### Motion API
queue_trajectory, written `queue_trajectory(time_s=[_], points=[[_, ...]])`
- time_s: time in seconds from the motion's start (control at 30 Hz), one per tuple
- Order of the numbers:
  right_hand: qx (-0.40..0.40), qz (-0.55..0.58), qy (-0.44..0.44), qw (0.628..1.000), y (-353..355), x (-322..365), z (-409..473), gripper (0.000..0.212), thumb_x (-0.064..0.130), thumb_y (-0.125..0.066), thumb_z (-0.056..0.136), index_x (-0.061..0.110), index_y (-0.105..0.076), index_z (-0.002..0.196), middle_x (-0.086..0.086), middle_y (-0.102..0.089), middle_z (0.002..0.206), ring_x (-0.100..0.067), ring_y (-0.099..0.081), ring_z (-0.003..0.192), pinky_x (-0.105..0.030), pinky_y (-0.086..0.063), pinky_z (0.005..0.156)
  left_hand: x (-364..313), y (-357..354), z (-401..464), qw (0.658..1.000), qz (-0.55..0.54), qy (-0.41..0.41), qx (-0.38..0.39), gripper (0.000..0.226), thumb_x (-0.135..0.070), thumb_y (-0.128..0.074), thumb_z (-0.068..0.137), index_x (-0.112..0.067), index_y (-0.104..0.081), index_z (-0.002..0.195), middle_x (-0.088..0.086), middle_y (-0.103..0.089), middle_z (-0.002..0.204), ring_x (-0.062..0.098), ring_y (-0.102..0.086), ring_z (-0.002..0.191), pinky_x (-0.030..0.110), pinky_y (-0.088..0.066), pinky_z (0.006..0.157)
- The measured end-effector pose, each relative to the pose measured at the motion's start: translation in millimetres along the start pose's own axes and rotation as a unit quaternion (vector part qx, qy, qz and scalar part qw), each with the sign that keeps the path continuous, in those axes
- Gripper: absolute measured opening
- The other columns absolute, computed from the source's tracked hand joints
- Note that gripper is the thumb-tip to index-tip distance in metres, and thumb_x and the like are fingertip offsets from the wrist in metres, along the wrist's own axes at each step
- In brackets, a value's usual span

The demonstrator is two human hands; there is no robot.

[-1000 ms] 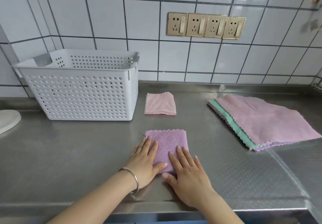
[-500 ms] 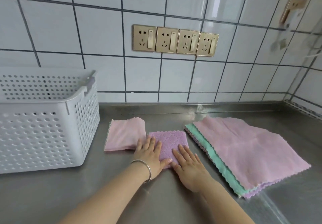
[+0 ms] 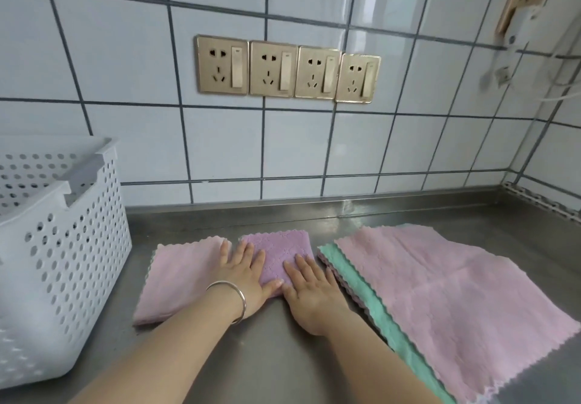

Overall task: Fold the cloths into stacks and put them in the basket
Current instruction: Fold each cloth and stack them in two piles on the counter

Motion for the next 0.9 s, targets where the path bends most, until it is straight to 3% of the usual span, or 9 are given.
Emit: queue_trajectory(time_s=[0.07,0.1,0.17,0.23,0.3,0.37,0.5,0.63,0.9], points=[[-0.038,0.021,-0.009,0.999,15.7,-3.8,-5.3,0.057,0.046,-0.016,0.098,0.02,-0.022,0.148,-0.002,-0.02,0.157,-0.017,-0.013,0.145,-0.039,-0.008,0.118,-1.5,11.2,-3.4,1.0,0.005,0.01,-0.027,0.077,-0.064,-0.011,0.09,-0.018,-0.001,0.15,0.005,0.0,0.159,0.022,0.011,0.146,0.053,0.015,0.115],[-0.113,0.042,-0.018,0.993,35.9,-8.7,-12.6,0.058,0.047,-0.019,0.094,0.018,-0.04,0.139,-0.005,-0.042,0.145,-0.022,-0.035,0.136,-0.039,-0.026,0.112,-3.1,21.6,-7.2,0.999,-0.007,0.014,-0.051,0.076,-0.063,-0.014,0.09,-0.018,-0.003,0.15,0.004,-0.002,0.159,0.023,0.009,0.147,0.053,0.014,0.114],[-0.317,0.05,-0.053,0.945,85.1,-26.0,-48.8,0.044,0.04,-0.035,0.081,0.015,-0.067,0.098,-0.004,-0.071,0.094,-0.029,-0.065,0.088,-0.037,-0.051,0.07,-10.0,45.7,-18.3,0.992,-0.055,0.011,-0.114,0.072,-0.059,-0.023,0.092,-0.017,-0.011,0.149,0.002,-0.01,0.158,0.023,0.001,0.147,0.051,0.008,0.116],[-0.407,0.028,-0.107,0.907,99.9,-55.3,-90.5,0.015,0.025,-0.056,0.068,0.014,-0.065,0.074,-0.003,-0.065,0.068,-0.029,-0.061,0.061,-0.031,-0.045,0.048,-24.2,62.8,-35.9,0.981,-0.074,-0.014,-0.177,0.064,-0.05,-0.039,0.091,-0.017,-0.027,0.145,0.005,-0.03,0.151,0.024,-0.017,0.144,0.051,-0.004,0.117],[-0.365,0.013,-0.184,0.912,87.2,-87.3,-112.9,0.016,0.014,-0.068,0.061,0.011,-0.063,0.076,-0.006,-0.062,0.073,-0.031,-0.058,0.066,-0.032,-0.041,0.052,-42.0,67.5,-57.1,0.97,-0.086,-0.039,-0.225,0.052,-0.039,-0.057,0.081,-0.017,-0.052,0.128,0.008,-0.055,0.13,0.028,-0.042,0.13,0.054,-0.021,0.113],[-0.309,-0.028,-0.23,0.922,71.9,-103.2,-130.0,0.026,0.013,-0.074,0.056,0.008,-0.062,0.078,-0.008,-0.061,0.075,-0.032,-0.056,0.067,-0.032,-0.037,0.054,-59.3,61.8,-73.7,0.969,-0.101,-0.053,-0.22,0.042,-0.031,-0.06,0.076,-0.018,-0.06,0.117,0.005,-0.059,0.121,0.027,-0.049,0.123,0.054,-0.024,0.112],[-0.293,-0.069,-0.23,0.925,64.8,-109.0,-143.5,0.034,0.005,-0.081,0.033,0.007,-0.059,0.058,-0.009,-0.055,0.054,-0.029,-0.052,0.046,-0.027,-0.024,0.045,-101.9,62.2,-82.0,0.975,-0.125,-0.088,-0.161,0.042,-0.029,-0.046,0.087,-0.023,-0.048,0.129,-0.002,-0.045,0.133,0.021,-0.034,0.131,0.046,-0.013,0.116],[-0.313,-0.083,-0.204,0.924,70.3,-117.6,-153.0,0.036,-0.007,-0.077,0.017,0.007,-0.053,0.04,-0.007,-0.048,0.041,-0.025,-0.045,0.034,-0.024,-0.018,0.041,-139.8,74.7,-76.4,0.972,-0.142,-0.113,-0.152,0.044,-0.033,-0.044,0.089,-0.024,-0.043,0.132,-0.004,-0.043,0.138,0.018,-0.035,0.131,0.043,-0.016,0.116],[-0.323,-0.066,-0.229,0.916,75.6,-174.6,-181.7,0.036,-0.006,-0.08,0.019,0.013,-0.055,0.038,-0.001,-0.049,0.042,-0.023,-0.047,0.034,-0.02,-0.017,0.042,-216.1,78.4,-73.2,0.963,-0.171,-0.163,-0.126,0.05,-0.042,-0.043,0.092,-0.029,-0.036,0.139,-0.007,-0.04,0.141,0.017,-0.031,0.134,0.044,-0.007,0.118]])
Point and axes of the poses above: each hand's wrist, its own z-axis towards the middle knuckle, its own y-axis out of the back of the hand, x = y × z, the point moved 10 cm from there along z, towards the middle knuckle
